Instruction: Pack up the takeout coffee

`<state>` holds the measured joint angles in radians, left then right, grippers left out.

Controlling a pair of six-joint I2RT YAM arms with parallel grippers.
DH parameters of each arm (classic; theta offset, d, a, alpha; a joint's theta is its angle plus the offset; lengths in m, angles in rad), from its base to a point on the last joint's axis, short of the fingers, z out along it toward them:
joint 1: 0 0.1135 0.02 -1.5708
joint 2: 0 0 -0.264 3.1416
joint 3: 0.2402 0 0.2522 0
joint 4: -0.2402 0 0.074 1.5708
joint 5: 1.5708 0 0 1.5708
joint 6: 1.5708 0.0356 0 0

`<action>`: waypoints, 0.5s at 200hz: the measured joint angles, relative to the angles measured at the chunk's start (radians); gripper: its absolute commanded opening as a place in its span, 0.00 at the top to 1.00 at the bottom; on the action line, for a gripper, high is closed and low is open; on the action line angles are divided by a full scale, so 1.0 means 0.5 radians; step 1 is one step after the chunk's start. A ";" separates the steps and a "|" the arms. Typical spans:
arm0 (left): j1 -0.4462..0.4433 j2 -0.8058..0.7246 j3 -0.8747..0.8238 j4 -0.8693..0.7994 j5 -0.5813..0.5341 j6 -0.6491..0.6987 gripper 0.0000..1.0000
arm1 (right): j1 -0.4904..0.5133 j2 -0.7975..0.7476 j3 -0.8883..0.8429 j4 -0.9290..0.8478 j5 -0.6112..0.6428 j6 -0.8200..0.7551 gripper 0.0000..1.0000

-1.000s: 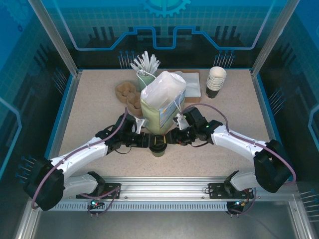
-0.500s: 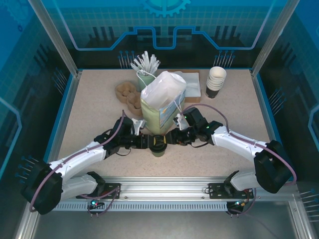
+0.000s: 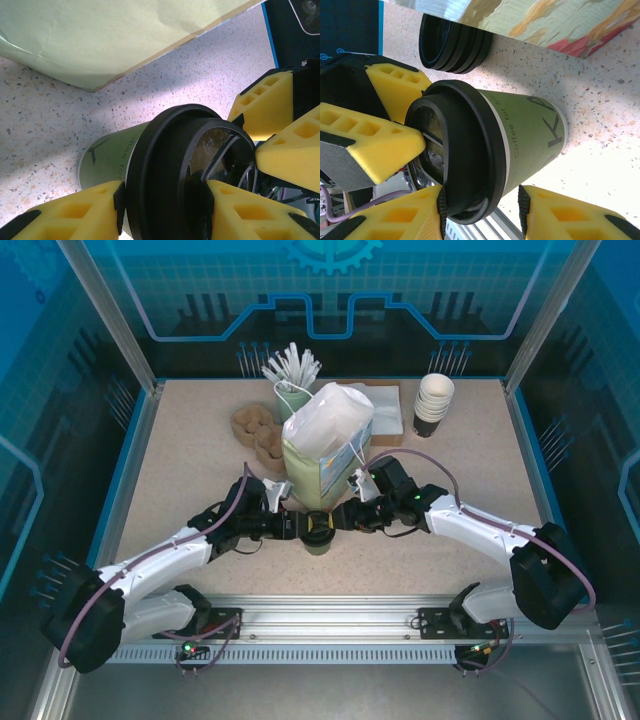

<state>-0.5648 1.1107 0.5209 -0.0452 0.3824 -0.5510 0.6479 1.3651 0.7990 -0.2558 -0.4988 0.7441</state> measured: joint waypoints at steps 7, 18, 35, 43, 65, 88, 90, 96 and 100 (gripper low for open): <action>0.000 -0.001 -0.001 0.002 0.000 0.000 0.55 | 0.000 -0.002 -0.002 0.002 0.000 0.000 0.57; 0.000 -0.001 -0.002 0.005 -0.001 0.000 0.55 | 0.000 -0.004 -0.006 0.008 0.000 0.000 0.57; 0.000 -0.001 -0.015 0.028 0.001 0.000 0.56 | 0.000 -0.012 -0.027 0.035 0.000 0.001 0.58; 0.000 -0.002 -0.026 0.047 0.003 0.000 0.56 | 0.000 -0.018 -0.038 0.050 0.000 0.002 0.57; 0.006 -0.014 -0.052 0.086 0.014 -0.002 0.56 | 0.000 -0.034 -0.070 0.098 0.000 0.009 0.57; 0.008 -0.027 -0.057 0.092 0.014 -0.002 0.56 | 0.000 -0.036 -0.072 0.105 -0.001 0.016 0.57; 0.008 -0.027 -0.056 0.092 0.013 -0.002 0.56 | 0.000 -0.036 -0.072 0.105 -0.002 0.015 0.57; 0.008 -0.031 -0.056 0.088 0.013 -0.002 0.56 | 0.000 -0.036 -0.070 0.102 -0.003 0.016 0.57; 0.008 -0.034 -0.056 0.086 0.013 -0.002 0.56 | 0.000 -0.035 -0.068 0.101 -0.004 0.016 0.57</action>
<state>-0.5610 1.0939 0.4927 -0.0021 0.3889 -0.5522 0.6479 1.3476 0.7650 -0.2054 -0.5007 0.7521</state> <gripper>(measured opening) 0.442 0.427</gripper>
